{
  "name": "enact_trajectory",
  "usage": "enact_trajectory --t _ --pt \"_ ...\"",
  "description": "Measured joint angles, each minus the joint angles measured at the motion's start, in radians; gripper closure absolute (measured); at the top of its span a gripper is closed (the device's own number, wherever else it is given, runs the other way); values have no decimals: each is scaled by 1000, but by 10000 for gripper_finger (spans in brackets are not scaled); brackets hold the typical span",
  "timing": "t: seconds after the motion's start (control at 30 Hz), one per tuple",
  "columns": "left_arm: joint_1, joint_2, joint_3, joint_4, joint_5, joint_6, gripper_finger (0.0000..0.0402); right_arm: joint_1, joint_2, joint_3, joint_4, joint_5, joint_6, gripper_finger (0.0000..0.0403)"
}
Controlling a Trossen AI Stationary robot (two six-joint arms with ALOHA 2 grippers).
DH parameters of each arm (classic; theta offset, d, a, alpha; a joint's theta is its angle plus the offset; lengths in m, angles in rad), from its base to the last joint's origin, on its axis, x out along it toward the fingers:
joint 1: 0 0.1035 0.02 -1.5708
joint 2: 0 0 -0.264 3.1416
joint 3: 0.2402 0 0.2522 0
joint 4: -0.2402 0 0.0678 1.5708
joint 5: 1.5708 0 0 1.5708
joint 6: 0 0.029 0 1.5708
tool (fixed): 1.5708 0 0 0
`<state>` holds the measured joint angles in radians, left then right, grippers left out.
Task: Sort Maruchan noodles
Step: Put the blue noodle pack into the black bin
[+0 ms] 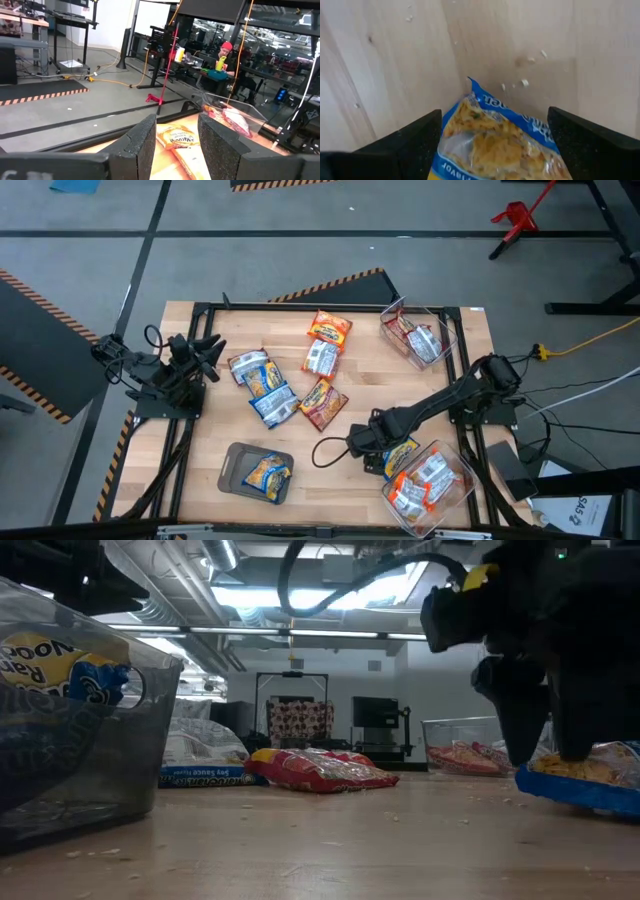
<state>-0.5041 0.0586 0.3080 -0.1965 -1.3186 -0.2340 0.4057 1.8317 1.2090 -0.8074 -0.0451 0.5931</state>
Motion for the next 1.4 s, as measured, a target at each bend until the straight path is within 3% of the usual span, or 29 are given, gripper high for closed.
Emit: enact_trajectory --t 0.2,0.4,0.57,0.83,1.13,1.4 --pt "0 0 0 -3 0 0 262 0 0 -44 58 -1 -52 67" --pt "0 0 0 -5 -6 0 262 0 24 -69 62 -53 -53 130" --pt "0 0 0 -5 -6 -1 262 -2 46 -66 56 -78 -49 210" --pt "0 0 0 -4 -6 -2 262 2 53 -19 1 -106 -68 387" --pt "0 0 0 -3 -5 -3 262 -15 53 93 -1 -14 -15 398" --pt "0 0 0 -4 -4 -2 262 -91 53 306 19 141 4 401"
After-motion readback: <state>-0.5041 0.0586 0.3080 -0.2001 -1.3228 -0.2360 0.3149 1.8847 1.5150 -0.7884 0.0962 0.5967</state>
